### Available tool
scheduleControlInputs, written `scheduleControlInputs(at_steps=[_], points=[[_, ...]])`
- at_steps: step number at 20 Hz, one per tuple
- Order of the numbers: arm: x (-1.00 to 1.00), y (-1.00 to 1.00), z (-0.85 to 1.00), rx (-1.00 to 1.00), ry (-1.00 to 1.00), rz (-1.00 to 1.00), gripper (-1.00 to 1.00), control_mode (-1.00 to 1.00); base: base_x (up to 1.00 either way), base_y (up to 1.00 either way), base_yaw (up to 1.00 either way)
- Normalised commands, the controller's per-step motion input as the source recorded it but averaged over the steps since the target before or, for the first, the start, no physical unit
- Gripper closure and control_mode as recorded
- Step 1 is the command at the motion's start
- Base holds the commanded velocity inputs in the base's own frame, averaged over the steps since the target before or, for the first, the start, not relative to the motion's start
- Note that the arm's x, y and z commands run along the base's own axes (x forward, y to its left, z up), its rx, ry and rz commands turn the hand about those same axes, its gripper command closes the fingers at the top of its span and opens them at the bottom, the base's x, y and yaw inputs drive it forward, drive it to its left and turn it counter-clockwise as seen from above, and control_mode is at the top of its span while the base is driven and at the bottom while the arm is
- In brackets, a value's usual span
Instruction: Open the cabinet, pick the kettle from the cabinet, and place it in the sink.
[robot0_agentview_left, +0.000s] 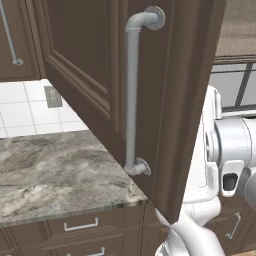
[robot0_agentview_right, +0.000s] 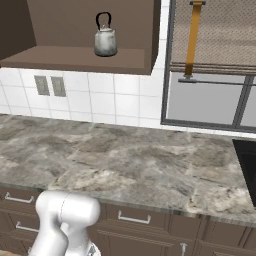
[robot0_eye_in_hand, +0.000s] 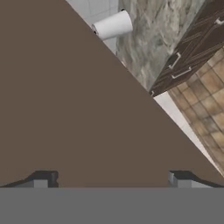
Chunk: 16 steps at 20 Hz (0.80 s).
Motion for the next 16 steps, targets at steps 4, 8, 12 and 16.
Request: scheduleControlInputs(at_steps=[4,8,12,16], points=[[-0.04,0.52,0.0,-0.04,0.0,0.0,-1.0,-1.0,0.0,0.0,0.0],[0.05,0.27,0.0,-0.09,0.03,-0.02,-1.0,-1.0,0.0,0.0,0.0],[0.08,-0.02,0.01,-0.05,0.08,0.0,-1.0,-1.0,0.0,0.0,0.0],[0.08,-0.31,0.01,-0.04,0.09,0.0,-1.0,-1.0,0.0,0.0,0.0]])
